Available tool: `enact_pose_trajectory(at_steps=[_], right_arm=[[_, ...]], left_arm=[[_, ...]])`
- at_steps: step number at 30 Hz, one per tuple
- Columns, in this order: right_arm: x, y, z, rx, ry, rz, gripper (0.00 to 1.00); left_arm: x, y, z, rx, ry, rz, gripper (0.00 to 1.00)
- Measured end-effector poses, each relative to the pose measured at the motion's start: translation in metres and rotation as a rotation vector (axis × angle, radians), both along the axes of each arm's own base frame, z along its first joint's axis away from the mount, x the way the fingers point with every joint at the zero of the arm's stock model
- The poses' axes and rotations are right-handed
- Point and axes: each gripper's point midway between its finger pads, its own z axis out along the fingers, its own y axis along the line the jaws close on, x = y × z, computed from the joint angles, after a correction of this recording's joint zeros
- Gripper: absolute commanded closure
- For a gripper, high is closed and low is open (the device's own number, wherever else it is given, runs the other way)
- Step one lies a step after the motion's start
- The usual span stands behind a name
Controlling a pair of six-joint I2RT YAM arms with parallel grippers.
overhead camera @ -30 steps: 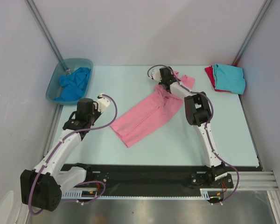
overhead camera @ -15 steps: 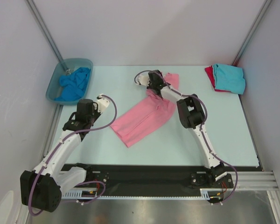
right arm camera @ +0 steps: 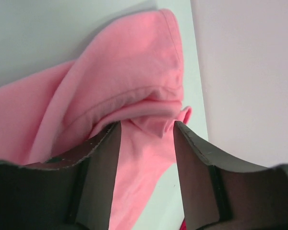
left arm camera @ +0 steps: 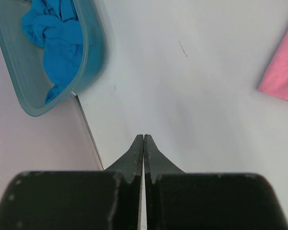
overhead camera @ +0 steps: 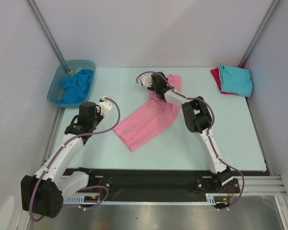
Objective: Fold and stack the t-shirts
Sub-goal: Fold the tshirt
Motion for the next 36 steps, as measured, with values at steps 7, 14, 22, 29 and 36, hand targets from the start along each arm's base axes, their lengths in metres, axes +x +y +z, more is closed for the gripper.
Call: enact_pose_trajectory(at_steps=[7,14,22,29,36], right_arm=[[-0.049,0.006,0.060,0.052,0.019,0.003,0.39],[-0.143,0.018,0.171,0.158,-0.031,0.077,0.38],[-0.312,0.024,0.137,0.100,0.113,0.325,0.40],[-0.418,0.025,0.055,-0.101,0.262,0.545,0.39],[-0.453,0.046,0.055,-0.111,0.238,0.664,0.38]], left_arm=[[0.001,0.001,0.001,0.003,-0.005,0.004,1.00],[0.001,0.002,0.000,0.005,-0.010,0.008,1.00],[-0.001,0.006,-0.010,0.042,-0.003,0.000,1.00],[0.004,0.014,0.000,0.075,-0.045,0.028,1.00],[0.006,0.029,0.035,0.092,-0.195,0.117,1.00]])
